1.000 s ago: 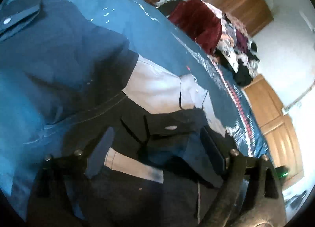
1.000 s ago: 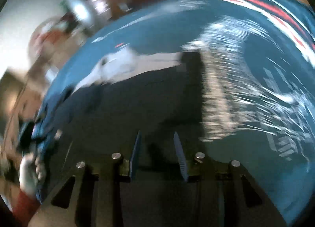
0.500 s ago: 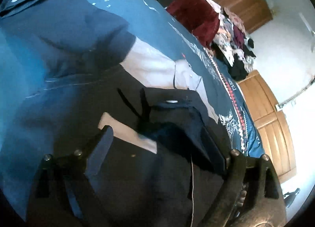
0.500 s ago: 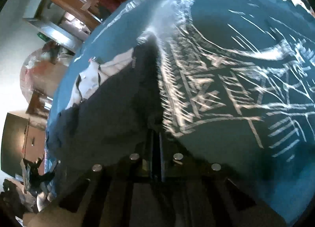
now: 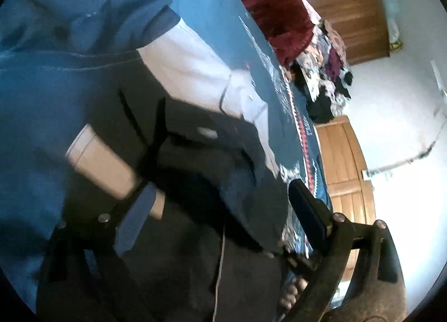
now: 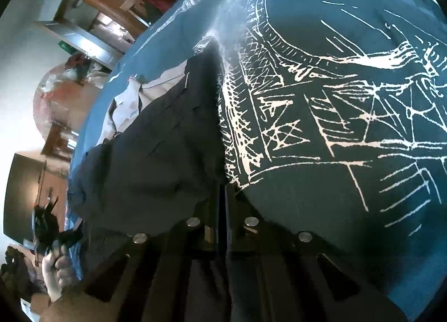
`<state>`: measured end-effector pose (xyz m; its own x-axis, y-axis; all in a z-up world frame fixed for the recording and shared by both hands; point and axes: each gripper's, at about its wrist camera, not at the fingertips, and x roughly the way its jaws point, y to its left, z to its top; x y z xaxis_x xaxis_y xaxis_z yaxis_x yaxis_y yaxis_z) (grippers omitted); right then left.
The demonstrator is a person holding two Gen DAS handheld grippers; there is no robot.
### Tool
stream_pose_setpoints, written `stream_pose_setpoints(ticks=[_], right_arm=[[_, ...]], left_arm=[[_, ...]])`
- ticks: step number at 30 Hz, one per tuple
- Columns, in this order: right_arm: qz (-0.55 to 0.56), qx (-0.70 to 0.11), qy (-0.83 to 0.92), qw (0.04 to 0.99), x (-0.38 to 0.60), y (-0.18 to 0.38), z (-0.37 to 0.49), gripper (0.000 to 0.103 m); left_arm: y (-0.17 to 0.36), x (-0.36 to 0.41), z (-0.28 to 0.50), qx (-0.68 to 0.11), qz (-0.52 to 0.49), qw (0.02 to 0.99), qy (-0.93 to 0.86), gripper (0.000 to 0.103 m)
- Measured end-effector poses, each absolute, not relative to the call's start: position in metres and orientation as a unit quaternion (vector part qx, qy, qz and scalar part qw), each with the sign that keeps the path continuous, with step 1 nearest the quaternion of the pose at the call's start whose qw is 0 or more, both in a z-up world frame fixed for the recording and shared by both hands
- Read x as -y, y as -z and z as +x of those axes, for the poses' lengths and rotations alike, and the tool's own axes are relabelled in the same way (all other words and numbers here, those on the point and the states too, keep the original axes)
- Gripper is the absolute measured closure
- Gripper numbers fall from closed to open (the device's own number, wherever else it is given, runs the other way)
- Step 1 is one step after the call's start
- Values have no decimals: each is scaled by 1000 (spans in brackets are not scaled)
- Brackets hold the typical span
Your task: Fold large clothes
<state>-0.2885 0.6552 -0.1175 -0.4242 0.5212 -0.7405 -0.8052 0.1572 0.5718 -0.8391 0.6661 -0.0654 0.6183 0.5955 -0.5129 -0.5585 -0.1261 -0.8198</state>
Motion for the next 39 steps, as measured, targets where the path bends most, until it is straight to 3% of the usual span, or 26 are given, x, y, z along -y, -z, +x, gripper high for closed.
stream_pose_setpoints(ticks=[1,3,5,7,10,11,12,13,14,16,18,19,21,25,27,30,32,34,39], right_arm=[[-129,-554,-637,521,-655,117,-289,99],[-132,-552,-637,522,-654,115,-289,99],[-135,-544,-643,522,-652,112,-291,99],[-135,-539,-649,519,-650,111,-291,99],[-133,-534,-655,518,-646,112,-290,92],[-137,-530,-655,521,-645,109,-290,81],[-138,-527,-660,518,-642,104,-290,62],[-133,-521,-666,518,-637,97,-288,56],[-128,-516,-668,521,-633,92,-285,53],[-102,-516,-665,530,-624,82,-270,53],[-64,-521,-656,543,-614,75,-249,55],[-60,-519,-652,550,-612,74,-244,59],[-80,-516,-642,561,-613,75,-243,75],[-127,-500,-666,539,-626,77,-272,75],[-139,-495,-680,522,-635,82,-291,75],[-205,-508,-662,511,-652,115,-314,76],[-219,-487,-661,526,-651,107,-320,74],[-219,-469,-657,548,-644,91,-324,63],[-196,-464,-657,561,-608,62,-340,59]], left_arm=[[66,-672,-841,21,-606,656,-450,18],[46,-681,-844,31,-573,672,-468,68],[4,-674,-838,20,-487,713,-504,70],[-30,-659,-832,3,-401,746,-531,78],[-3,-662,-855,-37,-415,717,-559,76],[19,-666,-868,-55,-438,688,-577,77],[41,-668,-883,-65,-466,659,-587,79],[65,-668,-902,-47,-516,633,-575,80],[75,-665,-915,-16,-547,626,-556,89],[64,-660,-916,-12,-535,634,-558,84],[55,-657,-907,-17,-522,649,-553,52],[52,-655,-903,-20,-518,654,-551,48],[46,-650,-901,-20,-513,660,-549,47],[35,-640,-903,-12,-503,668,-549,47],[33,-639,-908,-14,-497,668,-553,41],[33,-631,-927,-19,-496,656,-568,39],[37,-618,-958,-11,-508,635,-582,39],[35,-600,-992,4,-506,612,-607,38],[40,-566,-1094,27,-504,542,-672,25]])
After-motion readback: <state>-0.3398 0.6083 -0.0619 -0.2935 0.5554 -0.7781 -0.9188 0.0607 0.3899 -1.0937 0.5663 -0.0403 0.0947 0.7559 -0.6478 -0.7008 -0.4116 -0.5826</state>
